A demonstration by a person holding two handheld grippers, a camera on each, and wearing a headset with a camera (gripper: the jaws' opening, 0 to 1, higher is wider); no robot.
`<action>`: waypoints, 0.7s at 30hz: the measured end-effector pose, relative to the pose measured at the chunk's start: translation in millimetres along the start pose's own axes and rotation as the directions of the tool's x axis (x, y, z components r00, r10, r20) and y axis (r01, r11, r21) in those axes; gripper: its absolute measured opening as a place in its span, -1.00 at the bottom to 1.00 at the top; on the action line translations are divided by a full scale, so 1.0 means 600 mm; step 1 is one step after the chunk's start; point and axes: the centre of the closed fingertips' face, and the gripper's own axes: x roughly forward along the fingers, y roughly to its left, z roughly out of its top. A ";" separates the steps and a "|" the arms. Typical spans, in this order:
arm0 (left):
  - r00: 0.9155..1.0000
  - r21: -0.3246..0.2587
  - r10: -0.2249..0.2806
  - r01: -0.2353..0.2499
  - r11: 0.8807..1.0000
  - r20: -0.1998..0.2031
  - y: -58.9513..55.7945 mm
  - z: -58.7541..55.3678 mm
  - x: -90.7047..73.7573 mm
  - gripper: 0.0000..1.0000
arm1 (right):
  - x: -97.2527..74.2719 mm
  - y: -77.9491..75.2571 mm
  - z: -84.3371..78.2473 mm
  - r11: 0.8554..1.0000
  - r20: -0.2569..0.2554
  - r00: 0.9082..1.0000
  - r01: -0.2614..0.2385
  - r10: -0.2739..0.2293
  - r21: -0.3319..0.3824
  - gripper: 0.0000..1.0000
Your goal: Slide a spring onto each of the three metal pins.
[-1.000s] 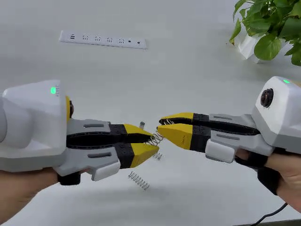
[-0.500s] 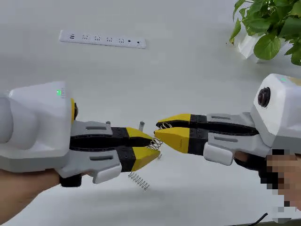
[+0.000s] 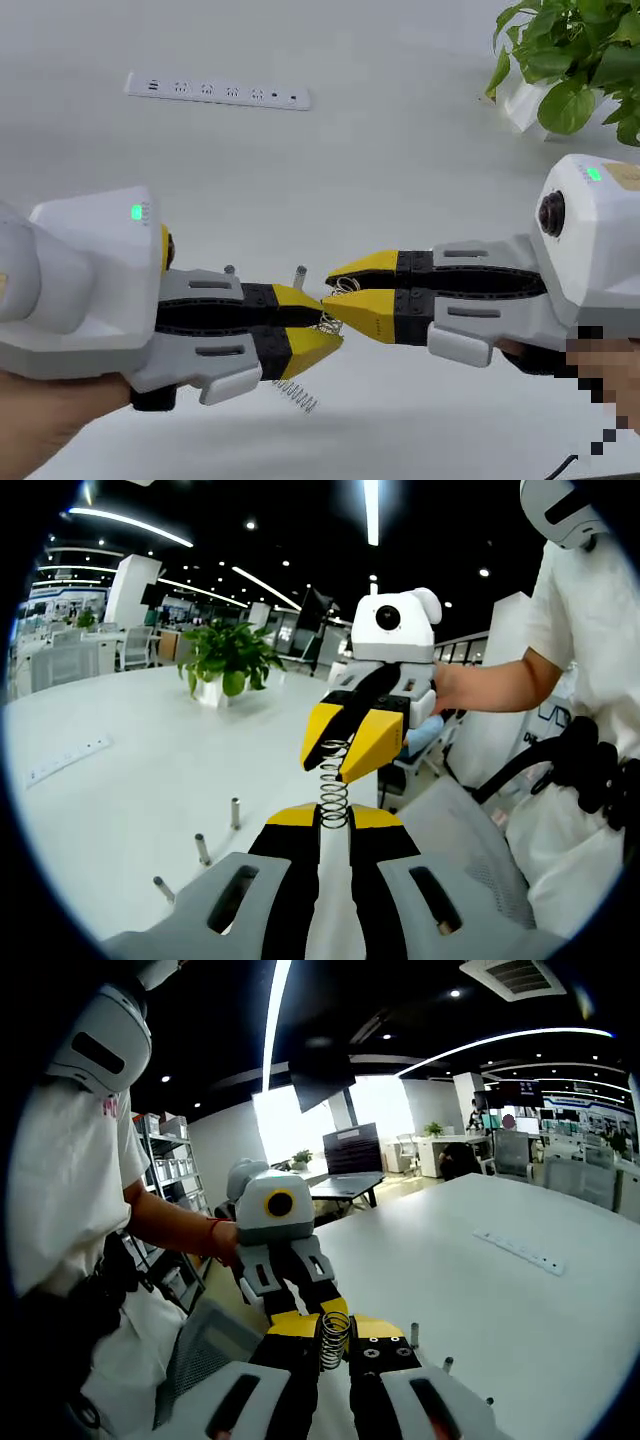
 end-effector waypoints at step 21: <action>1.000 0.038 -0.003 0.004 0.999 -0.023 -0.002 -0.006 -0.001 -0.87 | -0.014 -0.001 -0.011 0.998 -0.119 0.993 -0.032 0.024 -0.059 -0.67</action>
